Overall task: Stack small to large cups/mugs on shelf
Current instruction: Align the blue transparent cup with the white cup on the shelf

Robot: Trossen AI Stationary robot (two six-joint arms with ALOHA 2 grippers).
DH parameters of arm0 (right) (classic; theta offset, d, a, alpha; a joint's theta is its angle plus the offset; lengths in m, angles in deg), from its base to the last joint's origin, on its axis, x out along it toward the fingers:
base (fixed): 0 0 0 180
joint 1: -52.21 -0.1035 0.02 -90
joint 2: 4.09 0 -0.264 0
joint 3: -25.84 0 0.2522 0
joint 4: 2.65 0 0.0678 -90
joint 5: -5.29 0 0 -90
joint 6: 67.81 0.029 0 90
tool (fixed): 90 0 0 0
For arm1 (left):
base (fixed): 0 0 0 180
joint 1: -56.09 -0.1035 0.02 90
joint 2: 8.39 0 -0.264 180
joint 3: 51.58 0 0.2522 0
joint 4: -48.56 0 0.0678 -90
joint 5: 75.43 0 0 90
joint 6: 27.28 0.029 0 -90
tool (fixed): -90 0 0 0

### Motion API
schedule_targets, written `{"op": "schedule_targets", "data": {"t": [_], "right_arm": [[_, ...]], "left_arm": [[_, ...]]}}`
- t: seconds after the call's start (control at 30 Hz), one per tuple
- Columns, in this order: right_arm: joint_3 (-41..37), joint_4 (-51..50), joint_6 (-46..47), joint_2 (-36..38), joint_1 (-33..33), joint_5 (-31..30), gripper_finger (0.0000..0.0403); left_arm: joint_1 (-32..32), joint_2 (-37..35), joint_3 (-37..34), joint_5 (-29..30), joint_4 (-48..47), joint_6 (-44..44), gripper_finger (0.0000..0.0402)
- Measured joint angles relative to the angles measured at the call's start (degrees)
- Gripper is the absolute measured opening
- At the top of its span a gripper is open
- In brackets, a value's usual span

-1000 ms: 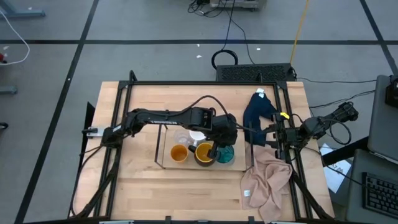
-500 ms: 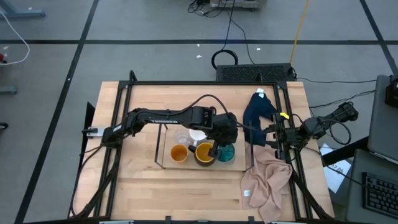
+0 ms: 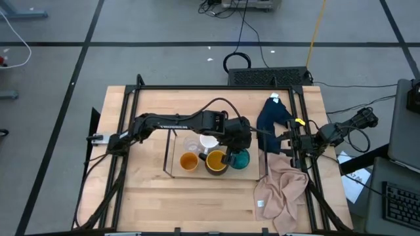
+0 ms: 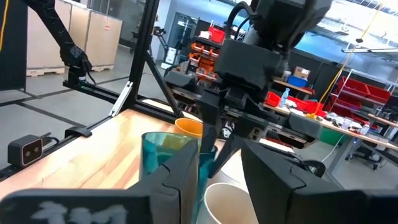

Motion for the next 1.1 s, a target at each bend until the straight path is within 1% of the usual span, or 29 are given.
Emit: {"op": "schedule_targets", "data": {"t": [0.67,0.8,1.1], "right_arm": [[0.0,-0.5,0.1,0.0,0.0,0.0,0.0116],[0.0,-1.6,1.4,0.0,0.0,0.0,0.0116],[0.0,-2.2,1.5,0.0,0.0,0.0,0.0116]], "left_arm": [[-1.1,0.0,0.0,-2.0,-0.1,-1.3,0.0058],[-1.5,0.0,0.0,-3.0,-0.1,-1.3,0.0058],[-1.6,0.0,0.0,-3.0,0.0,-1.4,0.0059]]}}
